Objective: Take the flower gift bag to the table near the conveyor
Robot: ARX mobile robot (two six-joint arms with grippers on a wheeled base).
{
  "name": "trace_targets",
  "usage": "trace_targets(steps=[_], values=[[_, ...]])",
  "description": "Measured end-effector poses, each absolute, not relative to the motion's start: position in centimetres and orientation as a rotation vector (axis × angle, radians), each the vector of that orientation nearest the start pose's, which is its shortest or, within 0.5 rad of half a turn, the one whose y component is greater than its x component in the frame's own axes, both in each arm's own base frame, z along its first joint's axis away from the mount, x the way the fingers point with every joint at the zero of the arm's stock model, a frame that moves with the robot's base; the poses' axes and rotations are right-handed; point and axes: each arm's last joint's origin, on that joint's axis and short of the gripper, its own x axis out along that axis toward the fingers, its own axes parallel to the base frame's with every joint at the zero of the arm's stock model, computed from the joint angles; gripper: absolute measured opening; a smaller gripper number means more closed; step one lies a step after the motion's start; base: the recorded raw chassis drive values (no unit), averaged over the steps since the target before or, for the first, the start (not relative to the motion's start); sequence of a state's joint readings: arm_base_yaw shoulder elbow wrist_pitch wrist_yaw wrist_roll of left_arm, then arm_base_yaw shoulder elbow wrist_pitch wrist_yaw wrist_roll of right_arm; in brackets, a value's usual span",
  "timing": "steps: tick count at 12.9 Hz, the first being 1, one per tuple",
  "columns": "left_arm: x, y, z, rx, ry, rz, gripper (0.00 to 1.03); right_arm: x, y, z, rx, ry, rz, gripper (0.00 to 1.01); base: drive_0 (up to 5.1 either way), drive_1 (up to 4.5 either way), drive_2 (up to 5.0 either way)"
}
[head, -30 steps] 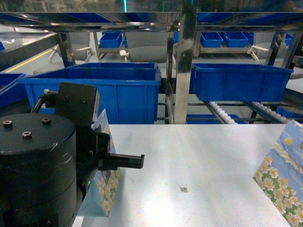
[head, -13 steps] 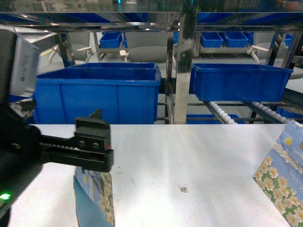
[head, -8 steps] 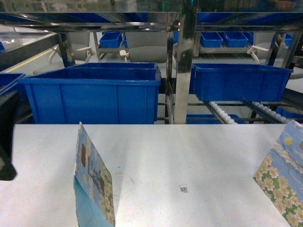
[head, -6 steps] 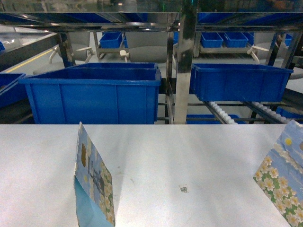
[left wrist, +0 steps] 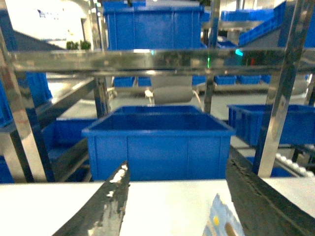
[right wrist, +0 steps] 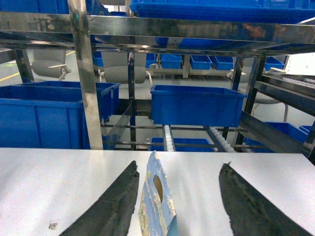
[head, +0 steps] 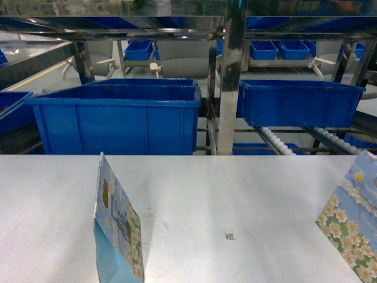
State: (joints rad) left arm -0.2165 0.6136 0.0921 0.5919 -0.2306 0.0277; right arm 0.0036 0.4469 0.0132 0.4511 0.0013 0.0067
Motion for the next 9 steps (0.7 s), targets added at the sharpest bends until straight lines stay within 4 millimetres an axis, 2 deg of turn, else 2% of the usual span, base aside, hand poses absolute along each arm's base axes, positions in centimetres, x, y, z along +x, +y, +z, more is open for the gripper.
trace_targets(steps=[2,5,7,8,9], values=[[13.9,-2.2,18.8,0.015,-0.030,0.012,0.52,12.5,0.0,17.1,0.007,-0.015,0.003,0.42,0.0,0.00,0.0],[13.5,-1.8,17.5,0.017,0.028,0.002,0.36,12.2,0.0,17.1,0.007,-0.011,0.003,0.25,0.0,0.00,0.0],[12.9,-1.3,17.5,0.008,0.009,0.002,0.12,11.8,0.0,17.1,0.006,-0.016,0.003,0.01,0.0,0.00,0.0],[12.6,-1.1,17.7,0.001,-0.013,0.002,0.02,11.6,0.0,17.1,0.003,-0.017,0.003,0.02,0.0,0.00,0.0],[12.4,0.1,17.0,0.002,-0.004,0.022,0.02,11.3,0.0,17.1,0.003,-0.018,0.003,0.02,0.0,0.00,0.0]])
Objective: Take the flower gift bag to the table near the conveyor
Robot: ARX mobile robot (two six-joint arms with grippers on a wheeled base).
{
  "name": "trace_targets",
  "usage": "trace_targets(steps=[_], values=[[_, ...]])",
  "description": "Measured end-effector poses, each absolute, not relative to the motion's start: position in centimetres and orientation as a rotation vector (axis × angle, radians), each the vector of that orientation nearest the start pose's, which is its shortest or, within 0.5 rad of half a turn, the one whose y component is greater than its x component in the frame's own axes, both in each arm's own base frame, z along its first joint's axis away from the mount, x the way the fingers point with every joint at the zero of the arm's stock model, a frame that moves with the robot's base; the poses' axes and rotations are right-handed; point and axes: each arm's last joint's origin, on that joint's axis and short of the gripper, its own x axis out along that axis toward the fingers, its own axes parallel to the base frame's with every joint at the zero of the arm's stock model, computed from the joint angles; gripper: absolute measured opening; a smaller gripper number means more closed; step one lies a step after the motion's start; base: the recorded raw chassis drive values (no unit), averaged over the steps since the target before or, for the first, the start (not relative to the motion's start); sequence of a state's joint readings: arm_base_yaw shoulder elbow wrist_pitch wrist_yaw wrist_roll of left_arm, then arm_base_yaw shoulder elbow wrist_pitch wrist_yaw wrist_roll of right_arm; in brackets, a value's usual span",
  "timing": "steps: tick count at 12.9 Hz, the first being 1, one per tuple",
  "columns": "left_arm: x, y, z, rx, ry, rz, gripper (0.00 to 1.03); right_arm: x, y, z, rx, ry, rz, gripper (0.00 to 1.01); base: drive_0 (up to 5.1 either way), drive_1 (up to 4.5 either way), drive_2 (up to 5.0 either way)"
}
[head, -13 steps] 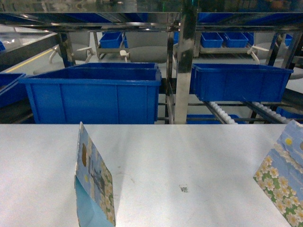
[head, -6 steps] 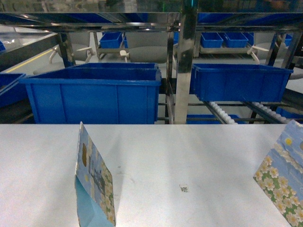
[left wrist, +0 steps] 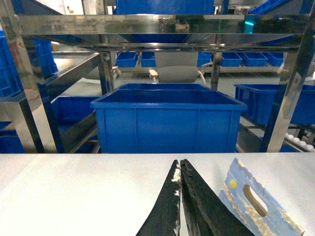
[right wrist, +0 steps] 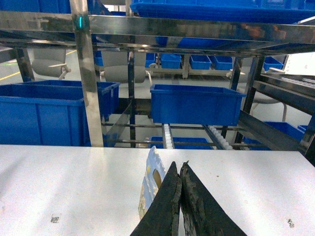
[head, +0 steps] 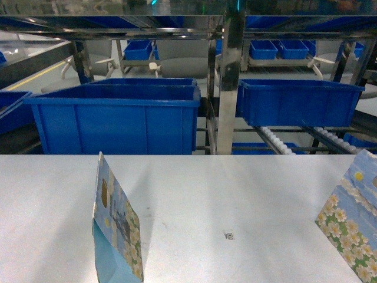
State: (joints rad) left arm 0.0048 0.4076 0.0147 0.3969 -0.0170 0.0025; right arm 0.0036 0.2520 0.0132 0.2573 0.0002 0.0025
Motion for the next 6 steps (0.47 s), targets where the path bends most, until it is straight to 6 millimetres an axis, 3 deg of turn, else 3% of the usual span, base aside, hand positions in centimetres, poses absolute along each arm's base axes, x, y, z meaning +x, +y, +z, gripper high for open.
trace_targets(steps=[2,6], values=[[11.1,0.0,17.1,0.000,-0.014,-0.001,0.02,9.7,0.0,17.0,0.003,-0.025,0.004,0.02,0.0,0.00,0.0],[10.1,0.0,16.4,0.000,0.044,-0.003,0.02,9.7,0.0,16.8,0.002,-0.006,0.004,0.02,0.0,0.00,0.0]])
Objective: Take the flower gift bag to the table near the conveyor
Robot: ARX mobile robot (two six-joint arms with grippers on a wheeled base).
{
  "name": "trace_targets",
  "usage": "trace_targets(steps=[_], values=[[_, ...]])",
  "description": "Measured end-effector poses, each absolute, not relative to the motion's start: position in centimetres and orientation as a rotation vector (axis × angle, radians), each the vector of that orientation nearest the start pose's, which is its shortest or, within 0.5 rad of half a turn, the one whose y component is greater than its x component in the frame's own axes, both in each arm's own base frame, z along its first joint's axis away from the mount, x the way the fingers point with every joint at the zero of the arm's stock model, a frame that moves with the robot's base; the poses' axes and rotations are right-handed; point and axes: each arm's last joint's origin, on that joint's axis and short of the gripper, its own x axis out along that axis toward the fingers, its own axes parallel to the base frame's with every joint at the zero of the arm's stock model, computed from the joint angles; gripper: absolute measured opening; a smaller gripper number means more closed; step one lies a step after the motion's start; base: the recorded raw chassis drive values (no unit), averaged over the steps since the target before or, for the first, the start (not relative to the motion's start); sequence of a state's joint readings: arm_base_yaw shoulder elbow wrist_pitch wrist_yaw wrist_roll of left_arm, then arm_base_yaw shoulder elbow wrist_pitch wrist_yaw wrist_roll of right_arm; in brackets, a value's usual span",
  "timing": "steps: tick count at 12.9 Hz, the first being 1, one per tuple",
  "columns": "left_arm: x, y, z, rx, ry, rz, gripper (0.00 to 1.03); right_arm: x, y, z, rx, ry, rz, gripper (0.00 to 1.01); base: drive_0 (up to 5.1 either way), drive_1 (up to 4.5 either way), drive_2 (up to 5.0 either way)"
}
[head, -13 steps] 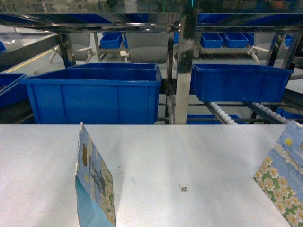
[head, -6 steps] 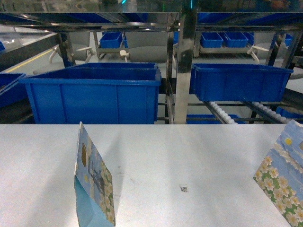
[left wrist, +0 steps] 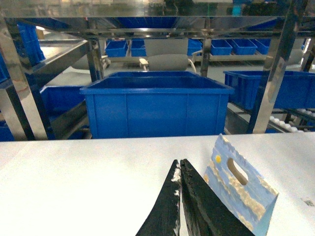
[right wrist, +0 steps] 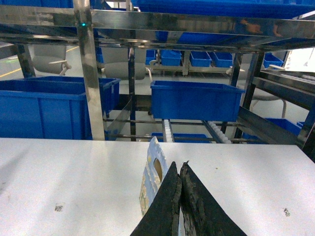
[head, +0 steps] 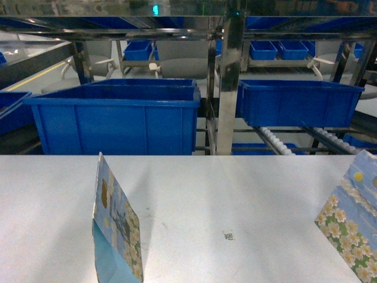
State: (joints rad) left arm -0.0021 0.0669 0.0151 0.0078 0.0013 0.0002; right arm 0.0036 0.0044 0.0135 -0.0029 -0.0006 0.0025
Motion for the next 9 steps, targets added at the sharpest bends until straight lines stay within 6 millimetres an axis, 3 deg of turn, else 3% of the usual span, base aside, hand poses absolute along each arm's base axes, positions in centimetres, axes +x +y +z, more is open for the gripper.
trace_targets(steps=[1,9], values=[[9.72,-0.02,17.09,0.001,-0.026,-0.003,0.02,9.71,0.04,16.74,0.002,-0.006,0.004,0.02,0.0,0.00,0.0],[9.74,-0.02,16.74,0.000,-0.001,-0.002,0.02,9.71,0.04,16.74,0.002,-0.006,0.004,0.02,0.0,0.00,0.0]])
